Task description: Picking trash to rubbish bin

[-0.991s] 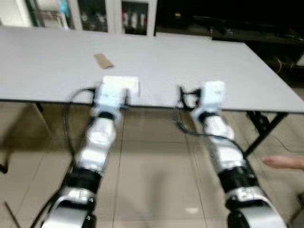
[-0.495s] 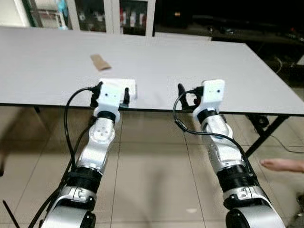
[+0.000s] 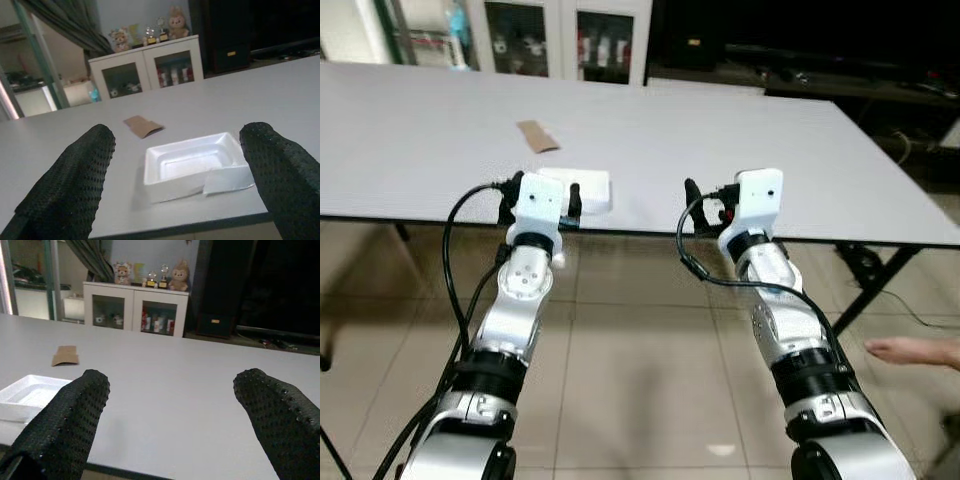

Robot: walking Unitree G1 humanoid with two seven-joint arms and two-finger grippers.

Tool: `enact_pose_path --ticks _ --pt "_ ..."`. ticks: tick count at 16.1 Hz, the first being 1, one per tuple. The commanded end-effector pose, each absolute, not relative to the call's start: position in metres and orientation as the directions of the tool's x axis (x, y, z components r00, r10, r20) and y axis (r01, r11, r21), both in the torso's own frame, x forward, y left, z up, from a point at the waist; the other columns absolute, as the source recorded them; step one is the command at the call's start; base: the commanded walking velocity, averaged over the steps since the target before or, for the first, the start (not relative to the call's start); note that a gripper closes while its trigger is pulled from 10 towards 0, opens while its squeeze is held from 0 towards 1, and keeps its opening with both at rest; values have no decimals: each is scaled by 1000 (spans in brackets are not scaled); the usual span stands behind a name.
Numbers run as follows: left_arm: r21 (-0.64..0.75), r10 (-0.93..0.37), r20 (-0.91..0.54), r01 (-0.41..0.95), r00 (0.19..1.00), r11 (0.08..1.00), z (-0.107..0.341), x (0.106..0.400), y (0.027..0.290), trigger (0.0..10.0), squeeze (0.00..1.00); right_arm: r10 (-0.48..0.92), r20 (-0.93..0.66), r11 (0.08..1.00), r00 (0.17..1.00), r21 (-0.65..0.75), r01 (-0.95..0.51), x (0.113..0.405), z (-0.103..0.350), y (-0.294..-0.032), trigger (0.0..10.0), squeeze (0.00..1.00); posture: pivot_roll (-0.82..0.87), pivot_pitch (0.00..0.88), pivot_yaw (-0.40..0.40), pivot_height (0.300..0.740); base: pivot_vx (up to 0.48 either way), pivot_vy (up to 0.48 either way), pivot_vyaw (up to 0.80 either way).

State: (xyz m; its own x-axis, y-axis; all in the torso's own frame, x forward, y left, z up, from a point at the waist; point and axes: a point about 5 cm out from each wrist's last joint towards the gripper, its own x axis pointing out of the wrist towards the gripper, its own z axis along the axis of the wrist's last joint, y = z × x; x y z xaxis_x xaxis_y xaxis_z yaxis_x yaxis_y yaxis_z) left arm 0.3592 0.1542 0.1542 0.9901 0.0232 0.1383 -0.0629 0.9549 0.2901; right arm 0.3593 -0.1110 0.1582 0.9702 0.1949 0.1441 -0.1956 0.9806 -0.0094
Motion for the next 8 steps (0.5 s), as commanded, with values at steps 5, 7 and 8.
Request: enact_pose_path --ticks 5,7,8 --pt "277 46 150 -86 988 957 159 361 154 10000 0 192 140 981 971 -13 -192 360 160 -114 10000 0 8 0 -82 740 480 0 0" --pt "276 48 150 -88 988 957 159 360 154 10000 0 196 138 980 971 -13 -196 360 160 -114 10000 0 9 0 -82 740 480 0 0" --pt "276 48 149 -88 988 957 159 360 154 10000 0 197 138 980 971 -13 -197 360 159 -114 10000 0 9 0 -82 740 480 0 0"
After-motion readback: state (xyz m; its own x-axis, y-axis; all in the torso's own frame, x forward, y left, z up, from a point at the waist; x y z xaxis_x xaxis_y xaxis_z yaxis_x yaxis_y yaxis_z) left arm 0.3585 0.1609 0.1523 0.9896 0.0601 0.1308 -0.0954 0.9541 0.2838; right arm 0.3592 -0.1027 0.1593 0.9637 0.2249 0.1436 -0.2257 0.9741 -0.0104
